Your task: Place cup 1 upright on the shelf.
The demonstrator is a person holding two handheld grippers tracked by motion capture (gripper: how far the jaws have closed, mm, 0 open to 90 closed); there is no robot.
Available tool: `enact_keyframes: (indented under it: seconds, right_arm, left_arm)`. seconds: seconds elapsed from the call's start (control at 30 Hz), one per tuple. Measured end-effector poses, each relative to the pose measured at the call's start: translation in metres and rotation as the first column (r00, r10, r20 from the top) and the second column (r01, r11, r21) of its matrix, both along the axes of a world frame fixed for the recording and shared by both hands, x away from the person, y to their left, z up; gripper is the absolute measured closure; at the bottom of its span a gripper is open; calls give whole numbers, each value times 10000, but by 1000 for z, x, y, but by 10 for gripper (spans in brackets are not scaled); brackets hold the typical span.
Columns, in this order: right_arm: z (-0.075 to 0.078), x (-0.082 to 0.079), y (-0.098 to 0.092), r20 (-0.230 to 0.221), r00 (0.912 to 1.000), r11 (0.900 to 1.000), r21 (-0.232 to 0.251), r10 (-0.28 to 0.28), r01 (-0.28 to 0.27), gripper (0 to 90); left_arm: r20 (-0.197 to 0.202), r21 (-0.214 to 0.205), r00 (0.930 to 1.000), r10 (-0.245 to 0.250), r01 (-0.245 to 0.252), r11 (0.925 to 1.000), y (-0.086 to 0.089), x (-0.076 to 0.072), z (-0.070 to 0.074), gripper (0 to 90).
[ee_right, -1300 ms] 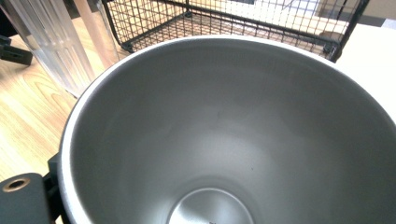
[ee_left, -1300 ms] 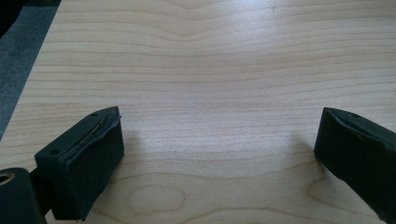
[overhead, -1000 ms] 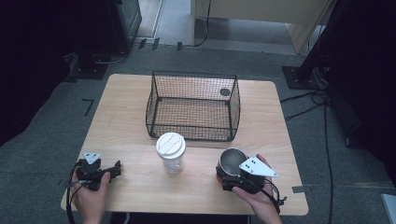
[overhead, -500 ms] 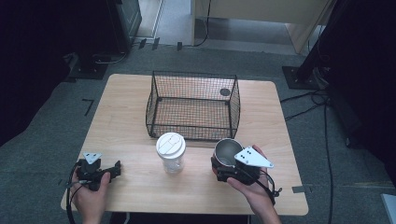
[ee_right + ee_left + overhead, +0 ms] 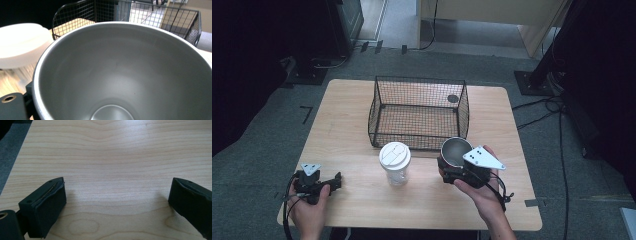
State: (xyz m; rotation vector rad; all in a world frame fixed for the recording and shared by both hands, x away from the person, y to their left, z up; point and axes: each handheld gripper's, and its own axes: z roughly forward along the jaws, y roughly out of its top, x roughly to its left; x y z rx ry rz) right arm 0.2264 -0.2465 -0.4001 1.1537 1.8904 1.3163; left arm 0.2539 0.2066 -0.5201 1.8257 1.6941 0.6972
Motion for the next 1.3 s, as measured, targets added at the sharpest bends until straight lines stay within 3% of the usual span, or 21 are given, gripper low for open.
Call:
enact_keyframes:
  seconds: [0.23,1.03,1.2,1.3]
  right_arm:
    - [9,7,3,168,9998,9999,114,-85,83,71]
    - [36,42,26,664,9970,9990,-168,-408,420,71]
    - [39,51,26,653,9963,9982,-201,-555,569,71]
    - [43,60,25,450,9955,9965,48,-834,833,71]
  left_arm:
    - [0,-1,10000,-3,3,10000,0,0,0,19]
    - [-7,19,10000,-43,43,10000,0,0,0,19]
    - [-12,10,10000,-40,40,10000,0,0,0,19]
    - [-9,7,10000,-38,38,10000,0,0,0,19]
